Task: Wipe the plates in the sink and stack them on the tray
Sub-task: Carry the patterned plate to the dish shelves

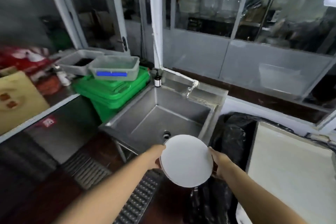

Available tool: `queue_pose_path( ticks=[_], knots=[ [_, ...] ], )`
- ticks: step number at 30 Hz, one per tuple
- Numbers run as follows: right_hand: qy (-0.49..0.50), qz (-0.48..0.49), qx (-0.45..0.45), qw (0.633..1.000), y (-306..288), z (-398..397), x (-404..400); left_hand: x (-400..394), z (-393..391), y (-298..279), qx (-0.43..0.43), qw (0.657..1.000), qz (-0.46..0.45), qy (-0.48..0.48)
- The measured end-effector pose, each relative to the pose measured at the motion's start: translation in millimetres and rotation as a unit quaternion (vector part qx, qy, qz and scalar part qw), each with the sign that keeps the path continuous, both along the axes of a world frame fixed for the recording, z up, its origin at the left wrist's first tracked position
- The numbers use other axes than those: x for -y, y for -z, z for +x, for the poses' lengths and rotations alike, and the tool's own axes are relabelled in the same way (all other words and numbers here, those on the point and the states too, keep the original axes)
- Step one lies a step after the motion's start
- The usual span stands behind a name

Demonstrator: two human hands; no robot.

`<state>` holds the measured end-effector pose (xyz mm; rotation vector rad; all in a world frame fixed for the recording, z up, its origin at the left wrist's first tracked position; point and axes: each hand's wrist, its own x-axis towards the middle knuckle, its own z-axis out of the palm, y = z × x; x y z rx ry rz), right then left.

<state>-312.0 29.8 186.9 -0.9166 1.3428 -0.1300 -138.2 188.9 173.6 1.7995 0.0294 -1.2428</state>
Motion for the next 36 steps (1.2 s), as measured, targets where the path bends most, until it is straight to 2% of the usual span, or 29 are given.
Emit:
queue_pose_path(
  ticks=[6, 11, 16, 19, 21, 25, 29, 34, 36],
  knots=[
    [-0.172, 0.016, -0.026, 0.985, 0.6, 65.5, -90.0, -149.4, 35.5, 11.0, -0.053, 0.989, -0.008, -0.139],
    [-0.317, 0.034, -0.023, 0.948, 19.3, 119.2, -162.0, -266.9, 20.9, 11.9, -0.097, 0.955, -0.021, -0.280],
    [-0.468, 0.058, -0.040, 0.881, 20.6, 150.6, -250.8, -373.4, -31.6, 20.9, -0.114, 0.888, -0.053, -0.442],
    [-0.560, 0.050, -0.058, 0.825, 22.9, 160.8, -309.3, -432.0, -73.5, 21.4, -0.124, 0.845, -0.055, -0.517],
    [-0.606, 0.065, -0.053, 0.791, 34.8, 167.8, -348.7, -467.1, -104.8, 24.0, -0.134, 0.807, -0.067, -0.571],
    [-0.681, 0.065, -0.069, 0.726, 13.1, 153.1, -447.1, -533.3, -171.3, 30.7, -0.134, 0.727, -0.085, -0.668],
    [-0.741, 0.060, -0.085, 0.663, 10.5, 126.9, -553.0, -601.8, -238.9, 36.4, -0.123, 0.668, -0.104, -0.726],
    [-0.808, 0.054, -0.096, 0.578, 31.5, 84.9, -693.3, -702.0, -320.1, 49.6, -0.119, 0.616, -0.109, -0.771],
    [-0.828, 0.032, -0.097, 0.551, 41.4, 61.4, -751.0, -745.7, -354.2, 51.9, -0.121, 0.582, -0.111, -0.796]
  ],
)
